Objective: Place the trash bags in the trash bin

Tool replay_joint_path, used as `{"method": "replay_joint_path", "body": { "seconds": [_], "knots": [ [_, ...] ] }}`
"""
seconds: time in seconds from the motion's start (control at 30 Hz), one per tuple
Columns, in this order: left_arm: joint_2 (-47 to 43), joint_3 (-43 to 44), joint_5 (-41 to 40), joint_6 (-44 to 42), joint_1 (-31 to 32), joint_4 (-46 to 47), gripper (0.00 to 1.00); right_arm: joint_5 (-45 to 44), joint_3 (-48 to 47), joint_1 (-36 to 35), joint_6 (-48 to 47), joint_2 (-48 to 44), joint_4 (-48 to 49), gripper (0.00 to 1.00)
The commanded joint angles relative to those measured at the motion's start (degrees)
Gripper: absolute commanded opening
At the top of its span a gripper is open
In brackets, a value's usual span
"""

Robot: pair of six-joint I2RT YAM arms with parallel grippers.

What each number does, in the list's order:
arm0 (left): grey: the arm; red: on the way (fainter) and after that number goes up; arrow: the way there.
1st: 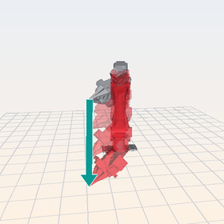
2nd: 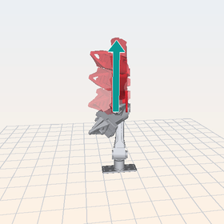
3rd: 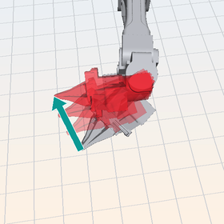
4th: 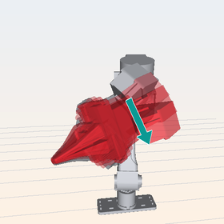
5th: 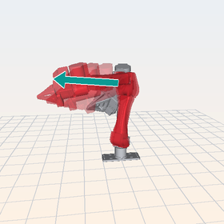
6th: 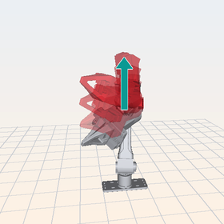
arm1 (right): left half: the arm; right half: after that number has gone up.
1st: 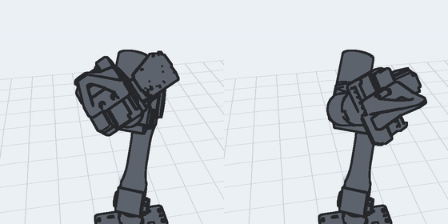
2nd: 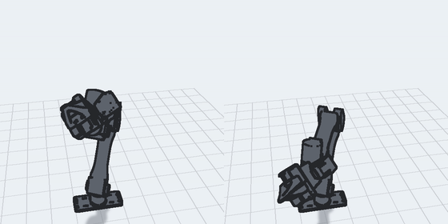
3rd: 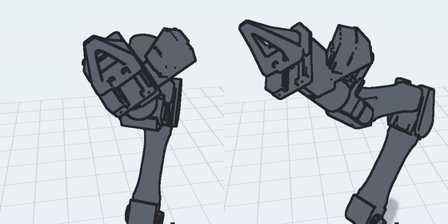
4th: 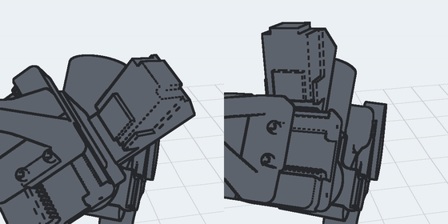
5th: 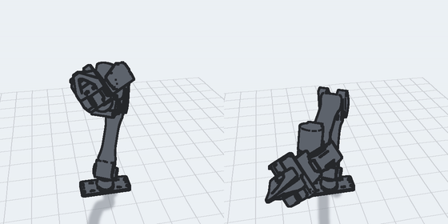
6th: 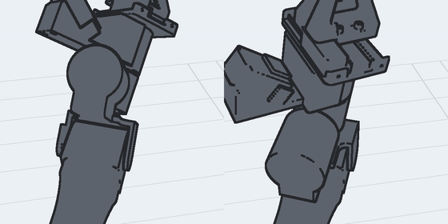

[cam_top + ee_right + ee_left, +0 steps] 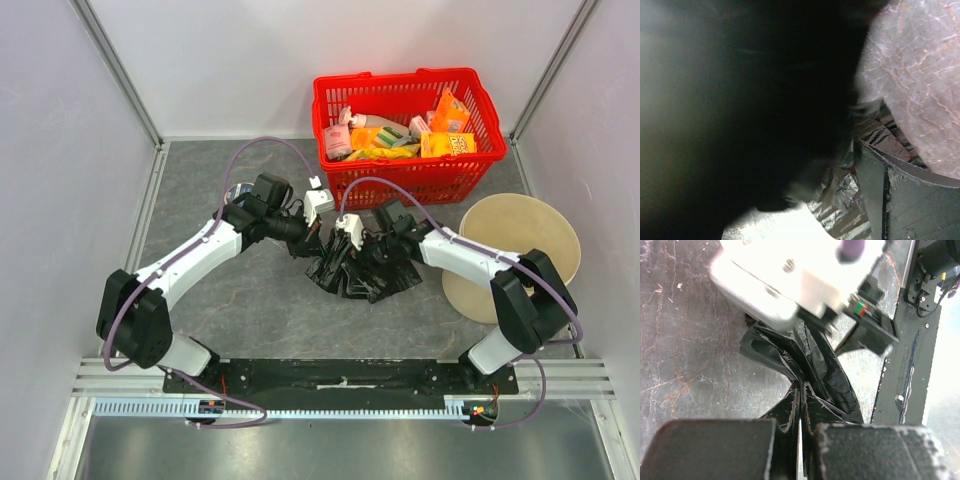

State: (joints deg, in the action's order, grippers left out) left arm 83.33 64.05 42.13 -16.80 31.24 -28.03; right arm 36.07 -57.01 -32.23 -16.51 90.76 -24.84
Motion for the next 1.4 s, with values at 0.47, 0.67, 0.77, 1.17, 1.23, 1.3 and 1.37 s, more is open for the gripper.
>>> {"method": "replay_joint_path", "body": {
  "seconds": [0.47,0.67,0.77,1.17,1.23,1.3,1.37],
  "knots": [
    [5.35,2.75,-0.2,12.75,-2.06,1.66,0.02,-15.5,12.45,-6.62,10.8,-3.75,22.02,0.98],
    [4.47,1.34,-0.38,13.72,-4.61,2.37,0.02,-19.9,13.59,-8.82,10.98,-2.35,23.96,0.98],
    [4.47,0.55,-0.38,13.28,-4.7,2.46,0.02,-21.74,13.42,-9.25,11.32,-0.59,24.31,0.94],
    [2.98,-4.11,4.36,11.17,-6.63,3.6,0.02,-26.49,6.48,-9.7,13.7,8.9,19.13,0.49],
    [2.46,-4.9,5.07,10.56,-6.9,3.68,0.02,-26.93,5.43,-9.87,13.88,10.31,18.34,0.37],
    [1.93,-5.51,5.68,10.03,-7.16,3.69,0.02,-27.46,4.55,-10.05,13.96,11.54,17.55,0.26],
    [1.4,-5.6,5.6,9.59,-7.25,3.69,0.02,-28.07,3.58,-10.05,13.88,12.86,16.58,0.14]
  ]
}}
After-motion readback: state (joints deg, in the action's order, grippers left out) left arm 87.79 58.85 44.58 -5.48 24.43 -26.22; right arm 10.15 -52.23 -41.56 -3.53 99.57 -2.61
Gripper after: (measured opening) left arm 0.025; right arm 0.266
